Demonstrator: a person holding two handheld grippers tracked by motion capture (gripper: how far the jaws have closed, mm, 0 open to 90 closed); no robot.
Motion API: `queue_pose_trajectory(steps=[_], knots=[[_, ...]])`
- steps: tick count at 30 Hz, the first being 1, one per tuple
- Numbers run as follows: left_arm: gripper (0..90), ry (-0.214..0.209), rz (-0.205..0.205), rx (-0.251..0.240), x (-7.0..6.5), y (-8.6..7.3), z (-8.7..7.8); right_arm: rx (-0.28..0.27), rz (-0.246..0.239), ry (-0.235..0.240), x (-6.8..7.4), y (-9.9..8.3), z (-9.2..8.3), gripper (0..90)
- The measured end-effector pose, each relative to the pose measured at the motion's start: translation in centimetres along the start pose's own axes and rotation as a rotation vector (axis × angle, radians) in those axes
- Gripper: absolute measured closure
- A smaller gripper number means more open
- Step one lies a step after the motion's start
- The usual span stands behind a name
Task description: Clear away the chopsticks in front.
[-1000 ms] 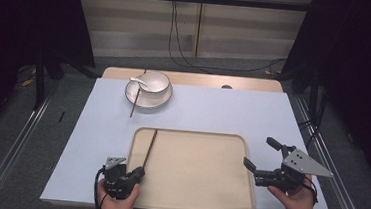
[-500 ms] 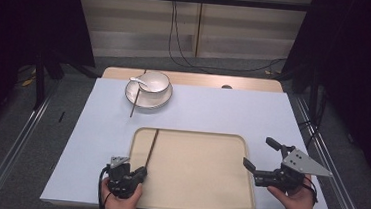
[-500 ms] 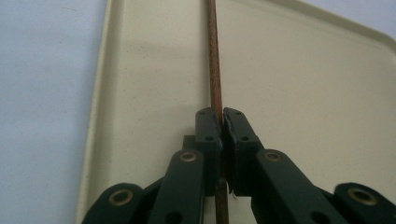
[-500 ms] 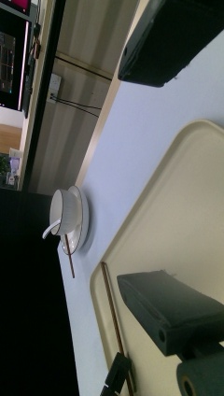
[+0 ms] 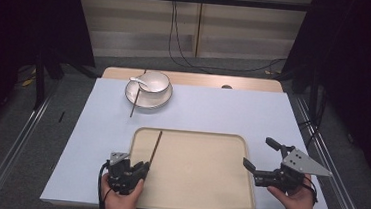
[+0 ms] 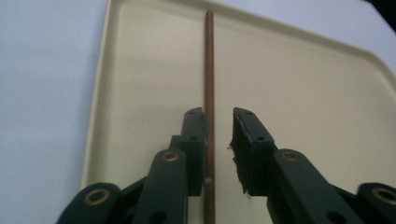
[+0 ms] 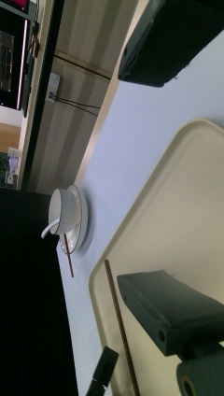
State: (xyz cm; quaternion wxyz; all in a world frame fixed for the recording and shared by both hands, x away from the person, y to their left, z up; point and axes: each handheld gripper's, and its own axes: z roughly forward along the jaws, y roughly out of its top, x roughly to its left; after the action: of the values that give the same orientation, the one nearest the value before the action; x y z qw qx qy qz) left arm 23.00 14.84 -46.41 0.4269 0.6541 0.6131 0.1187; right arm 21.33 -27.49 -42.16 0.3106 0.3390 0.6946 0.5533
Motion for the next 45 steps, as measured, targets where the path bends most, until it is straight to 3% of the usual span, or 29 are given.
queue_pose_trajectory(steps=[5, 11, 21, 25, 32, 34, 42, 45], knots=[[66.9, -0.004, 0.045, -0.073, -0.3, 2.7, 0.2, -0.004, -0.003, 0.005, -0.1, 0.0, 0.0, 3.2], [63.3, -0.004, 0.052, -0.118, 0.0, 5.2, 0.6, -0.001, -0.005, 0.004, -0.1, 0.0, 0.0, 3.3], [54.2, -0.02, 0.026, -0.189, 2.1, 9.5, 2.4, -0.001, -0.008, 0.009, -0.1, 0.0, -0.1, 3.4], [47.5, -0.028, 0.058, -0.223, 2.6, 10.3, 3.1, -0.004, -0.007, 0.007, -0.1, 0.0, -0.1, 3.4], [38.4, -0.019, 0.083, -0.221, 3.4, 12.3, 4.7, -0.002, -0.005, 0.003, -0.1, 0.0, 0.0, 3.4], [30.6, -0.01, 0.104, -0.221, 3.8, 12.8, 5.3, -0.001, -0.005, 0.012, -0.1, 0.0, -0.1, 3.4], [25.0, 0.046, 0.207, -0.204, 5.2, 14.8, 7.4, 0.002, -0.001, 0.009, -0.1, 0.0, 0.0, 3.4], [24.9, 0.05, 0.204, -0.204, 5.7, 15.1, 7.9, 0.006, -0.006, 0.005, -0.1, 0.0, 0.0, 3.6]])
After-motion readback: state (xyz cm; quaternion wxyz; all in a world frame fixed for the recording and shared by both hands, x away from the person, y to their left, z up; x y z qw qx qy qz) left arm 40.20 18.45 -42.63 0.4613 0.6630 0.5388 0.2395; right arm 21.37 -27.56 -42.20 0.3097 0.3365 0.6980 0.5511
